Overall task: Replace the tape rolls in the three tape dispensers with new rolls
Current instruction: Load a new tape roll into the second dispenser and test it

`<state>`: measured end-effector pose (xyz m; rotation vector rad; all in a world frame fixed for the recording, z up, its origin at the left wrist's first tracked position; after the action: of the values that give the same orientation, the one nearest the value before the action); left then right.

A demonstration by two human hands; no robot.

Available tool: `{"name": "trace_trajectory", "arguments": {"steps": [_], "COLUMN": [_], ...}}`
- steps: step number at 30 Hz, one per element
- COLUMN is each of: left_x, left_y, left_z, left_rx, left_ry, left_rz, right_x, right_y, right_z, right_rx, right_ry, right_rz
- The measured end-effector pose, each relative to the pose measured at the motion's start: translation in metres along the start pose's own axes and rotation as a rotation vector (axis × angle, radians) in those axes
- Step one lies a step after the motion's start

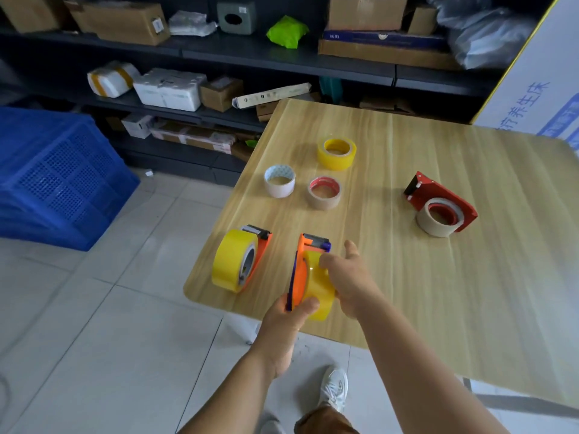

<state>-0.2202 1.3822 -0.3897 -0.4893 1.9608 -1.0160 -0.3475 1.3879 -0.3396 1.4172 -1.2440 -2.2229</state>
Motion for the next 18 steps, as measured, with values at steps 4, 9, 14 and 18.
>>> {"name": "trace_trajectory", "arguments": {"steps": [4,9,14,18], "left_x": [0.000,0.005,0.011,0.017], "left_y": [0.004,0.002,0.004,0.007], "left_z": [0.000,0.005,0.007,0.010], "left_rx": [-0.080,-0.241,-0.259,-0.227], "left_ry": [0.008,-0.107,-0.162,-0.236], "left_rz": [0.055,0.090,0.130,0.176], "right_x": [-0.001,0.004,0.014,0.021], "right_y": [-0.008,-0.013,-0.018,-0.020], "right_z": [-0.003,-0.005,-0.005,-0.005], "right_rx": [0.094,0.179,0.174,0.206], "right_ry": [-0.007,-0.054,-0.080,-0.078], "right_rz": [-0.010,-0.023,-0.016,-0.034]}}
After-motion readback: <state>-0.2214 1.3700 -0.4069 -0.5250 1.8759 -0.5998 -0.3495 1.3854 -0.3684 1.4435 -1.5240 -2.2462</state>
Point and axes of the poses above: each hand's wrist, its own x-axis towards the middle knuckle, its own z-axis out of the back of the hand, y = z × x, the point moved 8 cm from there along x, towards the middle knuckle, and after that the axes turned 1 degree about -x, right-handed, at the moved point
